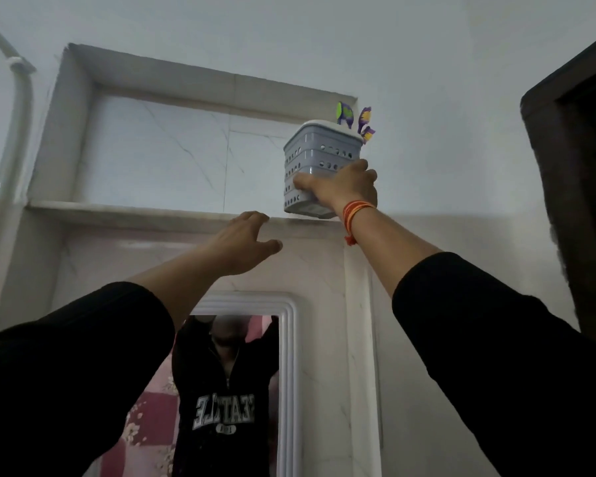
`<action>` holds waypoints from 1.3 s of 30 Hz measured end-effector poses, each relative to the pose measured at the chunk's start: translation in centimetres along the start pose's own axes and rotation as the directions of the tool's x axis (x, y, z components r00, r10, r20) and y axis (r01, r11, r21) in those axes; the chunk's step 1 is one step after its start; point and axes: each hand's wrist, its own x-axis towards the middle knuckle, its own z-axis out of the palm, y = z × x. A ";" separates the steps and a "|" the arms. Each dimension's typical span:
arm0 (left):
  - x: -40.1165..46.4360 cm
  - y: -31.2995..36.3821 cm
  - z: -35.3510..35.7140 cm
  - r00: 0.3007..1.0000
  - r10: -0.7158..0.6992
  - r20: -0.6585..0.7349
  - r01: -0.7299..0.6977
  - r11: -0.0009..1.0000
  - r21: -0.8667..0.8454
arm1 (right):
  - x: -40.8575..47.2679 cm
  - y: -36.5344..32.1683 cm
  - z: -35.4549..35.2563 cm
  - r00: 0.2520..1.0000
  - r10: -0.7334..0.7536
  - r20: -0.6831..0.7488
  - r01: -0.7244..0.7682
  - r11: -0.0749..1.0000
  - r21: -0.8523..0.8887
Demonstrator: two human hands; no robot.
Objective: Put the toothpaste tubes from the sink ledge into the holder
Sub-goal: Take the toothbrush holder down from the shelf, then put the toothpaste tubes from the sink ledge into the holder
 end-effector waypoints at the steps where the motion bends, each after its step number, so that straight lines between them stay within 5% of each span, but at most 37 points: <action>1: -0.8 0.0 -0.4 1.000 -0.016 -0.007 0.016 0.999 -0.028 | -1.0 -0.3 -0.5 1.000 -0.001 0.012 0.001 1.000 0.009; 10: -11.2 -3.3 0.2 0.998 -0.060 0.034 0.065 0.984 -0.169 | -13.8 1.7 -0.7 0.996 0.002 0.090 -0.003 1.000 0.010; 22: -30.8 -9.2 9.4 0.922 -0.122 0.367 0.227 0.939 -0.257 | -36.0 15.4 5.2 0.979 0.119 0.164 -0.122 0.992 0.014; 31: -40.7 -13.7 21.2 0.692 -0.306 0.654 0.472 0.877 -0.090 | -50.2 27.4 8.5 0.906 0.327 0.269 -0.307 0.945 -0.114; 39: -43.8 -16.4 30.9 0.417 -0.336 0.844 0.467 0.877 0.118 | -58.8 36.6 9.3 0.830 0.441 0.343 -0.397 0.897 -0.193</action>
